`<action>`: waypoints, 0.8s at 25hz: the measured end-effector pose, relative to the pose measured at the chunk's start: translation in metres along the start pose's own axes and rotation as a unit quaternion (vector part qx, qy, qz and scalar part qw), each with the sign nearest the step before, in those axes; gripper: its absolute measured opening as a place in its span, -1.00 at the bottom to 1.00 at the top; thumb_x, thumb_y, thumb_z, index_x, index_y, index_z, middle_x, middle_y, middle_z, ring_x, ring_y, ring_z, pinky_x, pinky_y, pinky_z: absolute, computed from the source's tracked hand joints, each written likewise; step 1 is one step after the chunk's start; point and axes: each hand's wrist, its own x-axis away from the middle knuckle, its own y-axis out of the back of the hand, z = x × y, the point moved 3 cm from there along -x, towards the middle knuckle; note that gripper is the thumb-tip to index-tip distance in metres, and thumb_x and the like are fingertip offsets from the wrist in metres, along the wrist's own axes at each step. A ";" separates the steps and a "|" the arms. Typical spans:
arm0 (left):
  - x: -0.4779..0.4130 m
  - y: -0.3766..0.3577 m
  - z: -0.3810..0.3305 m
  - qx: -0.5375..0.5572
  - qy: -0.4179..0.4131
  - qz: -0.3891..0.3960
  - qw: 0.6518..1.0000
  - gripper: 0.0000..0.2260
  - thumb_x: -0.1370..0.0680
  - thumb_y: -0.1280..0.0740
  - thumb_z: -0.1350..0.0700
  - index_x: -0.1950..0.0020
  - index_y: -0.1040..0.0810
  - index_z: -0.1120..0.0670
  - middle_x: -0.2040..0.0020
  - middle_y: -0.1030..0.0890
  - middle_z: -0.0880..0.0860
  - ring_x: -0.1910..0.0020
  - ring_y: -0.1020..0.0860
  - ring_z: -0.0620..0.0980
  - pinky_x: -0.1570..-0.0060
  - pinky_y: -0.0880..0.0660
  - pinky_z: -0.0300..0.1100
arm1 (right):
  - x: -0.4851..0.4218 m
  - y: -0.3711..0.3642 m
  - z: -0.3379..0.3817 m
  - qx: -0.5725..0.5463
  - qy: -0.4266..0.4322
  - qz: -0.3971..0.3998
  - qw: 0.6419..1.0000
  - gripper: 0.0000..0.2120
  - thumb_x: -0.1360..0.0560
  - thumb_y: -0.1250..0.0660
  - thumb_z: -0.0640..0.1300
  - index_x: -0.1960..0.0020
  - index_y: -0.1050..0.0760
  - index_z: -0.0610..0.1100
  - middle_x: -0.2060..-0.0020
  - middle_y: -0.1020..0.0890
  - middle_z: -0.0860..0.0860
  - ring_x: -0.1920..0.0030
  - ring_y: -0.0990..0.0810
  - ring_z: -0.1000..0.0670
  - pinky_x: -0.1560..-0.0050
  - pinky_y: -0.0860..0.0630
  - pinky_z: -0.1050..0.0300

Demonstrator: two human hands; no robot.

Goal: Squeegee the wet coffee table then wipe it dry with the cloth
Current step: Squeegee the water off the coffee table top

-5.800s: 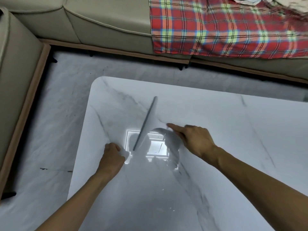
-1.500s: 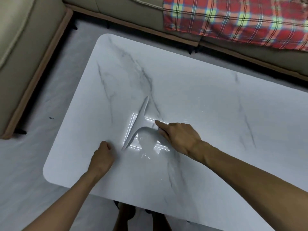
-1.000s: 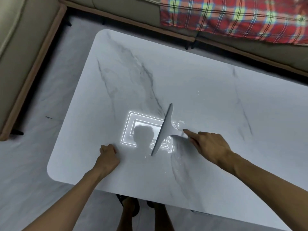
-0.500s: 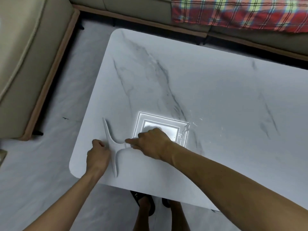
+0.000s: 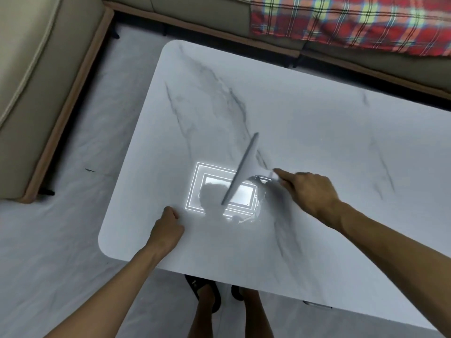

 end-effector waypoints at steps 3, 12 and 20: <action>-0.002 -0.017 -0.005 -0.055 -0.027 0.042 0.997 -0.85 -0.50 -0.19 0.30 -0.02 -0.32 0.11 -0.27 -0.42 0.20 0.00 -0.49 0.06 0.20 -0.34 -0.19 | 0.059 0.003 -0.059 0.034 -0.077 0.002 0.996 -0.59 -0.62 0.17 0.21 -0.37 -0.27 0.28 0.16 -0.64 0.04 0.17 -0.61 -0.14 0.25 -0.45 0.06; 0.003 -0.009 0.013 -0.032 -0.030 -0.116 0.992 -0.97 -0.56 -0.14 0.18 0.02 -0.35 0.10 0.21 -0.51 0.05 0.28 -0.49 0.03 0.37 -0.35 -0.17 | 0.055 -0.029 0.096 -0.021 0.121 0.027 0.992 -0.63 -0.65 -0.03 0.06 -0.45 -0.19 0.24 0.04 -0.59 -0.03 0.10 -0.61 -0.22 0.24 -0.33 0.05; 0.024 -0.060 0.036 -0.188 -0.076 -0.080 0.976 -0.83 -0.61 -0.10 0.13 0.16 -0.34 0.12 -0.04 -0.45 0.13 0.17 -0.48 0.07 0.26 -0.39 -0.13 | 0.087 -0.072 0.039 -0.016 0.123 0.017 0.992 -0.62 -0.66 0.00 0.06 -0.45 -0.12 0.30 0.06 -0.59 -0.01 0.13 -0.63 -0.17 0.26 -0.40 0.05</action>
